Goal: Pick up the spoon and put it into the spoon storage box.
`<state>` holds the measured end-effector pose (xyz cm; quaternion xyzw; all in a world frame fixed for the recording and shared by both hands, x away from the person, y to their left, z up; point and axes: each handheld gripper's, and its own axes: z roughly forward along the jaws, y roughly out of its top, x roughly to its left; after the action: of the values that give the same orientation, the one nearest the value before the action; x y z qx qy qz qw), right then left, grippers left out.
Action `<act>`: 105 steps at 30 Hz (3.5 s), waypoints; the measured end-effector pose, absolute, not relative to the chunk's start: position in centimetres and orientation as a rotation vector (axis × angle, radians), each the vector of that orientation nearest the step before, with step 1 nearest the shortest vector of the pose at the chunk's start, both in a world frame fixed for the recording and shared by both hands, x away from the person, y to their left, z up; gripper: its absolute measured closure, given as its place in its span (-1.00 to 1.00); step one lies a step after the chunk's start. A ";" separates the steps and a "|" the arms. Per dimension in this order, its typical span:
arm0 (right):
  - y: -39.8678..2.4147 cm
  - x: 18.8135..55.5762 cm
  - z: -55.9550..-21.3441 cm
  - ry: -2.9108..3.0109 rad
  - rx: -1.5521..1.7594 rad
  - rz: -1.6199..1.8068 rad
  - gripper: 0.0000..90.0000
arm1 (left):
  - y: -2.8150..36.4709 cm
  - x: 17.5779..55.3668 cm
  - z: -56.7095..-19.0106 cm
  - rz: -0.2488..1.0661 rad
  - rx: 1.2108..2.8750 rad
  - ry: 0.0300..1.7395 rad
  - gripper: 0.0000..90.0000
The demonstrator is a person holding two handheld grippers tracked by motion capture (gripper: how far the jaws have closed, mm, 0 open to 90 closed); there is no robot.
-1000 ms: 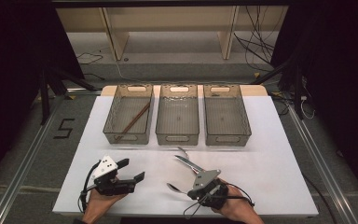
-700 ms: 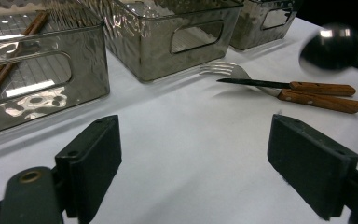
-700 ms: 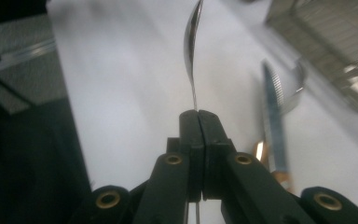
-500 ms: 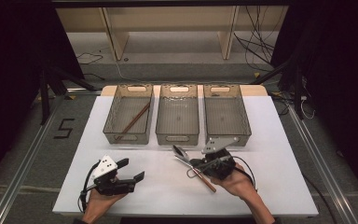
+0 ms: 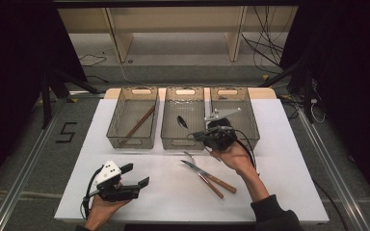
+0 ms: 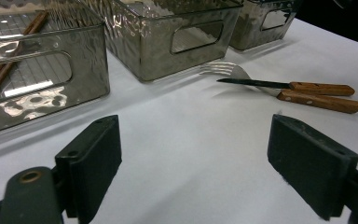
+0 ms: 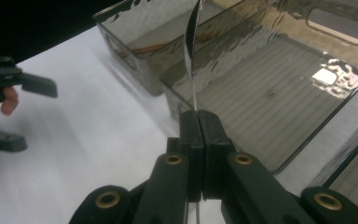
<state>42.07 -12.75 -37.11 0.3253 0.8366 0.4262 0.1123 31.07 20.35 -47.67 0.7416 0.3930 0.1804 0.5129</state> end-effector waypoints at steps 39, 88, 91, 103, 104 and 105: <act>-8.6 53.4 -37.7 2.370 1.266 1.156 1.00 | 20.3 31.0 -47.6 0.427 1.772 0.937 -0.62; -7.0 53.0 -38.6 2.486 1.202 1.167 0.07 | 20.3 30.9 -47.6 0.419 1.784 0.930 -0.62; -7.1 52.1 -38.1 2.502 1.162 1.196 -0.04 | 20.3 30.9 -47.6 0.422 1.783 0.930 -0.62; -9.3 46.2 -37.2 2.535 0.991 1.277 -0.18 | 20.2 30.9 -47.6 0.424 1.785 0.932 -0.62; -9.5 45.8 -37.3 2.538 0.982 1.279 -0.18 | 20.2 31.0 -47.6 0.424 1.785 0.932 -0.62; -9.7 45.4 -37.3 2.540 0.975 1.281 -0.19 | 20.2 31.0 -47.7 0.424 1.785 0.932 -0.62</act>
<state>45.43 -9.74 -37.33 0.3236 0.8427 0.4250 0.0672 30.97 20.21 -47.66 0.7431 0.3882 0.1767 0.5156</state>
